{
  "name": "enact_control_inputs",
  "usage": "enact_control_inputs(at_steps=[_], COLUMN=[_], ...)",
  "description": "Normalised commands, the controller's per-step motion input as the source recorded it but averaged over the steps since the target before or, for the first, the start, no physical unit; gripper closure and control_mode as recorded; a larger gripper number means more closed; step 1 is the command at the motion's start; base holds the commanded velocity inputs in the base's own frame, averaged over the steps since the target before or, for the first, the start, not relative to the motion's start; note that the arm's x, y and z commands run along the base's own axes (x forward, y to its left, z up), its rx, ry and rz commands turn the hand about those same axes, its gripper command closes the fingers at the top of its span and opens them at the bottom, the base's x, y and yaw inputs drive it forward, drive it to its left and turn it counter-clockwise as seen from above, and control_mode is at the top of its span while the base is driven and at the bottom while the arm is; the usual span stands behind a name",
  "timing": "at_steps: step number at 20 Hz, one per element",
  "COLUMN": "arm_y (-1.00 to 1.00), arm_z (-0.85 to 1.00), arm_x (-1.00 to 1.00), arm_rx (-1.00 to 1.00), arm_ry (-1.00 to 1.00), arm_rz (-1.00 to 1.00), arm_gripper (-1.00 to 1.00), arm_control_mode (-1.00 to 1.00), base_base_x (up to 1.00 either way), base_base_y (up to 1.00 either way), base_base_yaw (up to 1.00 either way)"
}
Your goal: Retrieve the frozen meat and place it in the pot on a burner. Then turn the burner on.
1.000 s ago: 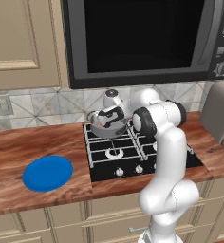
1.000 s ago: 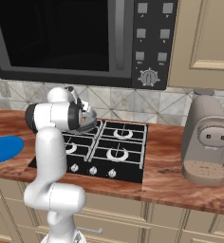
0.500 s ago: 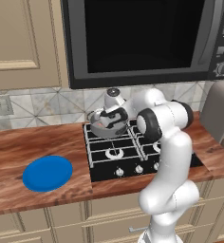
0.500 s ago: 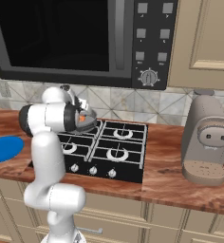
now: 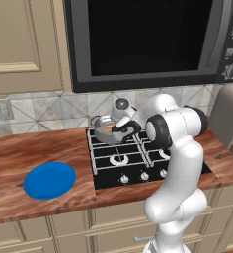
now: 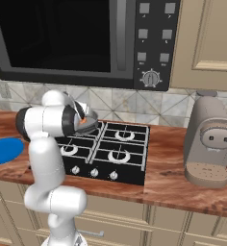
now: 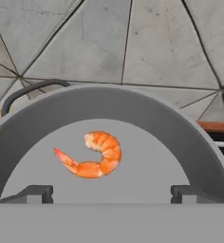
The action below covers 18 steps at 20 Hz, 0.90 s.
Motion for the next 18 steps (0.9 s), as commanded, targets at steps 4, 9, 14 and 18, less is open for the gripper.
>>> enact_control_inputs(at_steps=[4, 9, 14, 18], arm_y=[0.00, 0.00, 0.00, 0.00], arm_z=[0.28, 0.51, 0.47, 0.42], arm_x=[-0.54, -0.64, -0.74, -0.95], arm_rx=[0.00, 0.00, 0.00, 0.00], arm_ry=[-0.08, -0.11, -0.09, -0.05], arm_rz=[0.00, 0.00, 0.00, 0.00], arm_gripper=[-1.00, -1.00, -1.00, -1.00], arm_control_mode=[-1.00, -1.00, -1.00, -1.00], base_base_x=[0.00, 0.00, 0.00, 0.00], base_base_y=[0.00, 0.00, 0.00, 0.00], base_base_yaw=[0.00, 0.00, 0.00, 0.00])
